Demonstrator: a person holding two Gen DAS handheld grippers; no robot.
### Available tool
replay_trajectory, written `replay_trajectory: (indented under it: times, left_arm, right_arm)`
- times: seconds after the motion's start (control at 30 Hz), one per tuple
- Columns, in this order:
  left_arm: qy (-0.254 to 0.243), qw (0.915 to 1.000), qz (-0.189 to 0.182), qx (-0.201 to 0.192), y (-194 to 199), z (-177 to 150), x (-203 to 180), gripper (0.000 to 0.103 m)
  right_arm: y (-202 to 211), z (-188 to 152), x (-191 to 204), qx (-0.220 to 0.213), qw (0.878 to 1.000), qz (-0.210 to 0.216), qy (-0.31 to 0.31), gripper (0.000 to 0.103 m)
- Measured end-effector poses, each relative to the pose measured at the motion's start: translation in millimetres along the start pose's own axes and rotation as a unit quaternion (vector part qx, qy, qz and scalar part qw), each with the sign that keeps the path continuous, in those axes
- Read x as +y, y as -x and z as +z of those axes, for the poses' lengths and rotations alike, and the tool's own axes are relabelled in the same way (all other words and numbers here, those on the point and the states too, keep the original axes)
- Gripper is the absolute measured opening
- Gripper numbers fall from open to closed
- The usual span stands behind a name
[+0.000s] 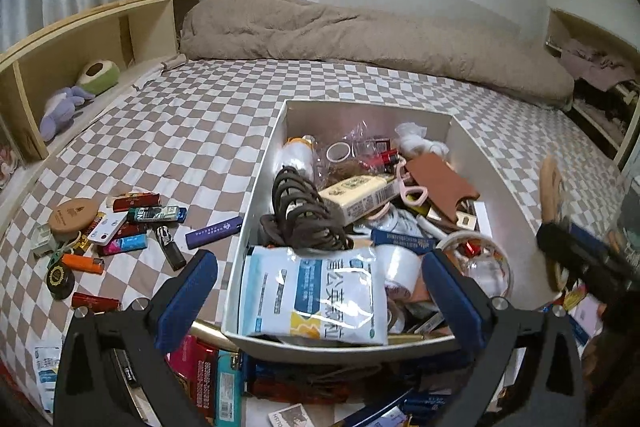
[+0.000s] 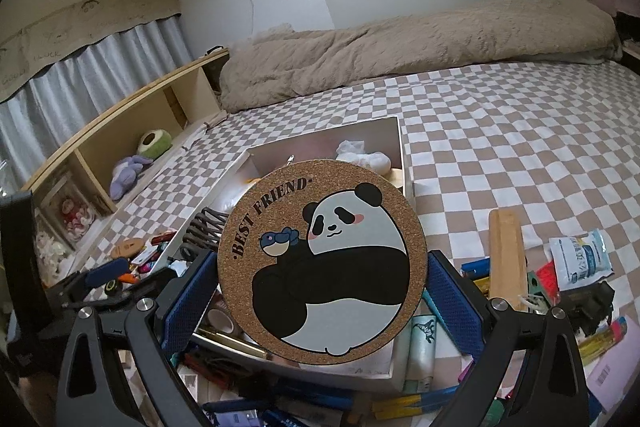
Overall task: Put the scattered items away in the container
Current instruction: 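Lower the panda cork coaster into the box and open the right tool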
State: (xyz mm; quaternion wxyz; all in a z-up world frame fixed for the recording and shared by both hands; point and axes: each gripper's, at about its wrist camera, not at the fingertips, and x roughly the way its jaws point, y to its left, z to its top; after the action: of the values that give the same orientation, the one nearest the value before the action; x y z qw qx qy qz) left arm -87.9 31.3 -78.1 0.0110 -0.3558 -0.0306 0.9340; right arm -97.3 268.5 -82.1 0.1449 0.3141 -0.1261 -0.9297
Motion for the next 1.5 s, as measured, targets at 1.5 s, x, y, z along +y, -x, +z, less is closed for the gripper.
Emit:
replay_trajectory:
  times: [1.5]
  left_arm:
    - [0.028, 0.9995, -0.005, -0.011, -3.1, -14.8, 38.2, 0.103]
  right_arm:
    - [-21.5, -15.7, 26.9, 0.026, 0.991, -0.091, 0.098, 0.103]
